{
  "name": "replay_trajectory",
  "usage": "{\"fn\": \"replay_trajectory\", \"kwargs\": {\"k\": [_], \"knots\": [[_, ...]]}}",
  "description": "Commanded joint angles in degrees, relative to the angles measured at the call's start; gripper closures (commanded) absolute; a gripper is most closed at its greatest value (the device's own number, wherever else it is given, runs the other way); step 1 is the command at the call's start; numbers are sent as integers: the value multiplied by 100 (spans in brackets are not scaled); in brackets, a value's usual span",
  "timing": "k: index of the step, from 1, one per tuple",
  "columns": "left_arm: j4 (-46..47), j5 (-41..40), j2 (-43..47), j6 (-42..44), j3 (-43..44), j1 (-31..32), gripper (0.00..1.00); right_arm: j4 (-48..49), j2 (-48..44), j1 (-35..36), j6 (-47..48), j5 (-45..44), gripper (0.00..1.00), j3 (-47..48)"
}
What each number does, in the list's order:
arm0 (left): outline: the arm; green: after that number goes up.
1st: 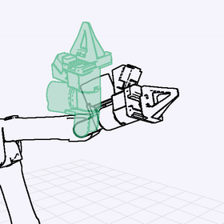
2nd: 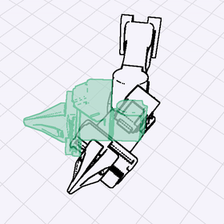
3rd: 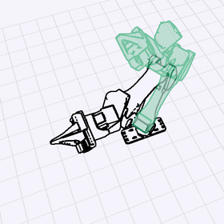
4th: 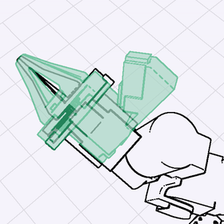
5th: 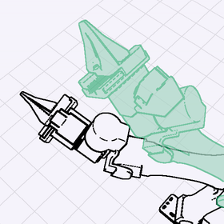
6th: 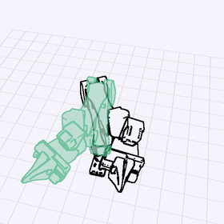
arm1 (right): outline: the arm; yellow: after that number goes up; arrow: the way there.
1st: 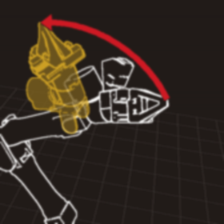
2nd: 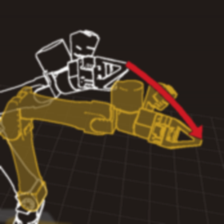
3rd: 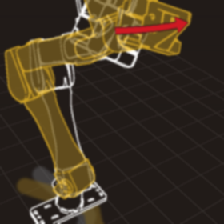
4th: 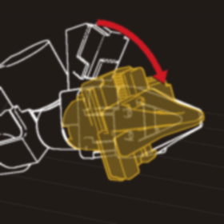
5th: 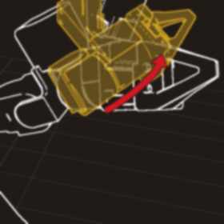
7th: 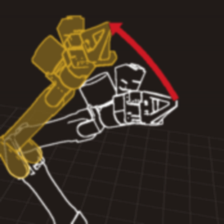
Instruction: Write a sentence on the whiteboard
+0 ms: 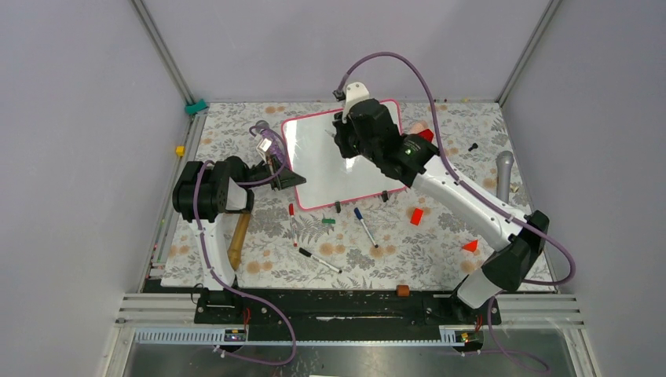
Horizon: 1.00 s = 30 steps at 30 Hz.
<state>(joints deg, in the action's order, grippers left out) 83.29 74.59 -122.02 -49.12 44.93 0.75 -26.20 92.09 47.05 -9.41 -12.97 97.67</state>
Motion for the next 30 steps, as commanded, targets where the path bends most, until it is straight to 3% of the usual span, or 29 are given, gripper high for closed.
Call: {"fn": "replay_trajectory", "kwargs": {"k": [1,10,16,20,26,30], "knots": [[54,300,-148,63,115,116,100,986,-528,-40,461,-541,100,-713],[58,164,-144,66,90,109,100,738,-181,-38,1460,238,100,-452],[59,185,-187,70,133,108,100,415,452,-38,793,333,100,267],[56,167,-184,82,134,101,100,825,427,-38,134,189,100,48],[52,183,-196,26,157,100,100,207,804,-38,675,178,100,694],[59,205,-191,16,150,100,100,-145,1130,-38,718,698,100,1226]]}}
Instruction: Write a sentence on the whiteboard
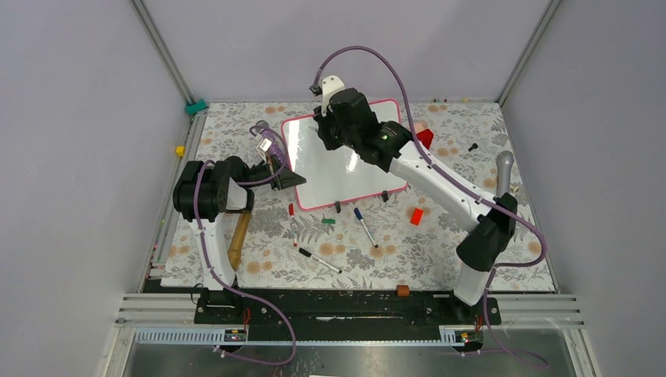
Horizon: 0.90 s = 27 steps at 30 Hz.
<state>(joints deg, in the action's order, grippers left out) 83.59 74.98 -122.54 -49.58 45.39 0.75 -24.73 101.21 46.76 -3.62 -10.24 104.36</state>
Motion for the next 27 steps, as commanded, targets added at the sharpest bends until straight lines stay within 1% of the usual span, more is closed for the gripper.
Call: {"fn": "replay_trajectory", "kwargs": {"k": [1,7,11,14,18,21,22,24,25,26,27], "knots": [[26,178,-137,75,102,105,100,-296,269,-9,115,487,100,654],[30,184,-112,125,80,105,100,-300,493,-16,-22,312,100,948],[26,170,-129,124,76,110,100,-182,420,-9,22,112,100,699],[18,158,-134,107,76,117,100,-67,391,-9,145,338,100,510],[33,158,-121,107,71,118,100,-81,377,-3,-447,-193,100,602],[28,158,-126,98,75,118,100,245,196,-5,-768,-410,100,330],[34,162,-129,106,76,118,100,527,59,-9,-666,-266,100,131],[34,166,-120,102,86,118,100,1227,-235,-9,-246,664,100,-449],[32,168,-126,98,85,118,100,1572,-395,-9,-104,959,100,-793],[27,167,-124,98,84,118,100,1947,-534,-9,-157,1118,100,-1079],[34,177,-129,99,84,118,100,2143,-604,-8,-219,1095,100,-1265]]}}
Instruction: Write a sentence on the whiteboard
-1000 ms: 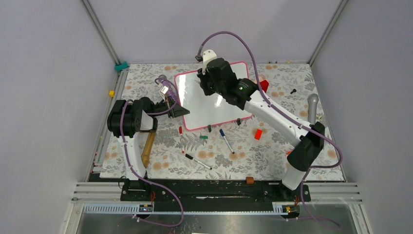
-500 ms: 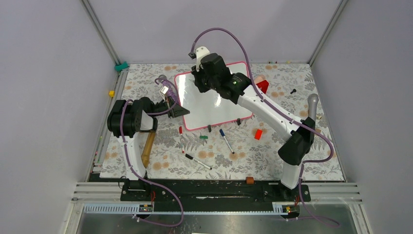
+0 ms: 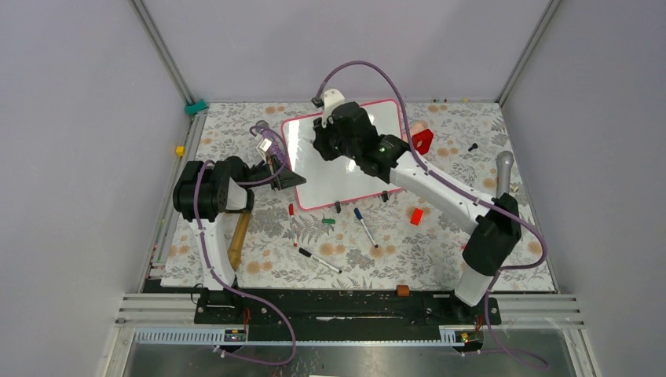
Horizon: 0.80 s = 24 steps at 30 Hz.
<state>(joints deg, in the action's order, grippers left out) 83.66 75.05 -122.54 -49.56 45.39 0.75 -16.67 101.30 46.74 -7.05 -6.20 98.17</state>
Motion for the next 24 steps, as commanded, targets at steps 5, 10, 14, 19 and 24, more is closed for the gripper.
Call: {"fn": "replay_trajectory", "kwargs": {"k": [5,10,14,19,24], "knots": [[27,160,-130,96,75,118,100,752,-436,-7,322,197,100,-357],[16,145,-148,21,98,118,100,326,-247,-7,210,-70,100,-5],[28,121,-156,-2,102,118,100,8,8,-7,-55,-447,100,407],[24,112,-164,4,102,118,100,-994,656,30,-95,-523,100,1505],[28,104,-167,-18,111,118,100,-1096,837,87,-17,-575,100,1691]]}}
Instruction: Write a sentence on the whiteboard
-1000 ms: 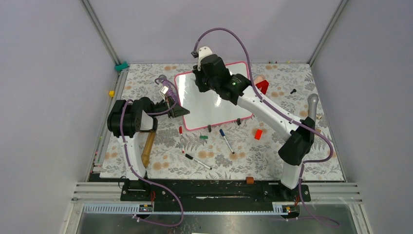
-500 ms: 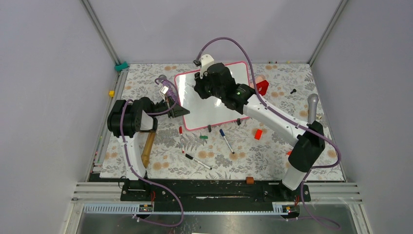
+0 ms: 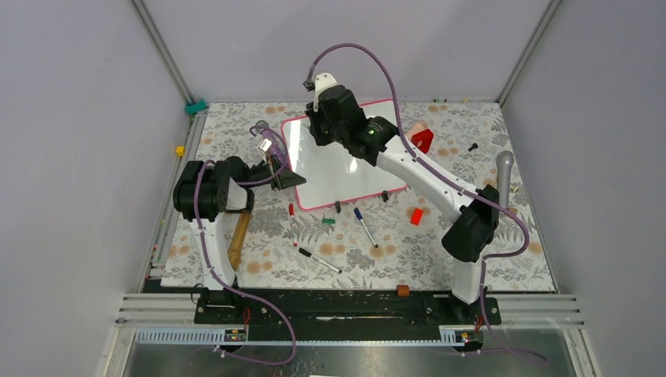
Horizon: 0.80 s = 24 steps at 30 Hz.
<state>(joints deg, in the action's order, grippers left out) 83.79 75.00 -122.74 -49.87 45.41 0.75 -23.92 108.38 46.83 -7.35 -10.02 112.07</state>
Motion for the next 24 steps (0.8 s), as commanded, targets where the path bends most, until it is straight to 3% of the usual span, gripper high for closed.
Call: {"fn": "replay_trajectory", "kwargs": {"k": [1,15,24], "knots": [[11,116,-145,4,109,118,100,-392,169,93,29,-206,100,337],[8,144,-177,-87,144,118,100,-1157,947,323,176,-557,100,1600],[14,130,-180,-80,144,118,100,-1212,984,362,225,-719,100,1696]]}}
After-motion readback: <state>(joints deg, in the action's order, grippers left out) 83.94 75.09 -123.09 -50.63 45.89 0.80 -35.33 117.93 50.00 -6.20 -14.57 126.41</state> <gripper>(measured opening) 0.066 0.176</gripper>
